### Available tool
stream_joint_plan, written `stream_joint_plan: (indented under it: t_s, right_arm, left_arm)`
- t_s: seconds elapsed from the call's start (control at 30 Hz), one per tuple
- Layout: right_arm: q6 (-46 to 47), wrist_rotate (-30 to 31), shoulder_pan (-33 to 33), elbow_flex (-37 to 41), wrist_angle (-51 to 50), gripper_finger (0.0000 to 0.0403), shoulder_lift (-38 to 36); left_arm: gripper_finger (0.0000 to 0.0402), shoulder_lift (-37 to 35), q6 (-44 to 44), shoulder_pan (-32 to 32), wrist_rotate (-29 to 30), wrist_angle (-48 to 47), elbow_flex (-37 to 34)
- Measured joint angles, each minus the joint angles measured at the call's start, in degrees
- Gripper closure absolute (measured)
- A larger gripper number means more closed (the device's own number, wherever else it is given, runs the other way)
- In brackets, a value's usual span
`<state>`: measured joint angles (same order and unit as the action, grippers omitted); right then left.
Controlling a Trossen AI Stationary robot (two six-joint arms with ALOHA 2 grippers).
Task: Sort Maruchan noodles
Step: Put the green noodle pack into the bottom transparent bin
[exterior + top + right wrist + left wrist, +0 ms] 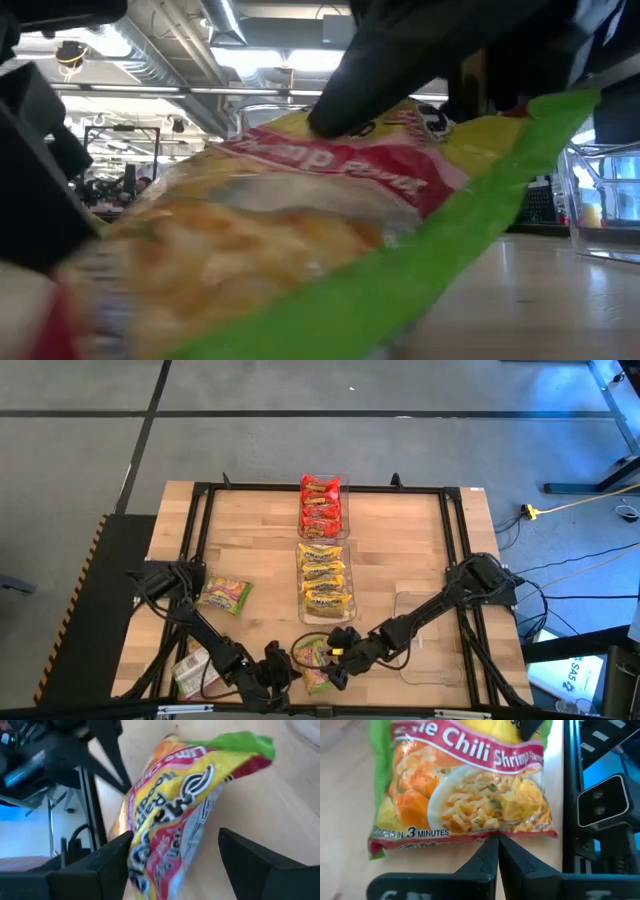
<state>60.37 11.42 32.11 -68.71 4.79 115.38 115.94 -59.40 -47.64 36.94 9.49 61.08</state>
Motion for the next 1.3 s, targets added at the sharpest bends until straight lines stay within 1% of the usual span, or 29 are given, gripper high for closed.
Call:
stream_joint_plan:
  t_s: [0.13, 0.3, 0.6, 0.73, 0.83, 1.0, 1.1, 1.2, 1.3]
  right_arm:
    - [0.9, 0.8, -0.9, 0.0, 2.3, 0.0139, 1.5]
    - [1.1, -0.4, -1.9, 0.0, 6.3, 0.0139, 2.6]
    - [-0.7, -0.7, -1.8, 0.0, 5.7, 0.0139, 2.6]
    - [-1.6, -2.5, -1.8, 0.0, 5.5, 0.0146, 2.6]
    - [-2.9, -2.9, -1.8, 0.0, 5.5, 0.0175, 2.6]
    - [-6.1, -3.5, -1.8, 0.0, 6.1, 0.0251, 2.6]
    - [-8.2, -3.7, -1.7, 0.0, 6.4, 0.0288, 2.6]
    - [-11.0, -2.9, -1.7, 0.0, 6.2, 0.0310, 2.6]
    - [-13.8, -2.5, -1.7, 0.0, 6.1, 0.0316, 2.3]
  left_arm:
    - [0.0396, 1.7, 0.0, 0.4, 0.2, 0.9, 0.0]
    - [0.0396, 3.4, 1.0, 1.6, 0.4, 3.3, 0.0]
    - [0.0396, 4.4, 5.4, 3.5, -0.5, 8.5, 0.0]
    - [0.0396, 4.4, 5.9, 3.9, -1.1, 9.7, 0.0]
    - [0.0396, 4.4, 5.9, 3.5, -1.0, 9.9, 0.0]
    - [0.0396, 4.0, 5.7, 1.8, 1.2, 8.9, 0.0]
    - [0.0396, 2.8, 5.7, 0.7, 1.2, 8.7, 0.0]
    - [0.0396, 1.1, 5.3, -1.0, 1.7, 8.3, 0.1]
    - [0.0396, 0.0, 3.6, -3.0, 1.6, 5.7, 0.1]
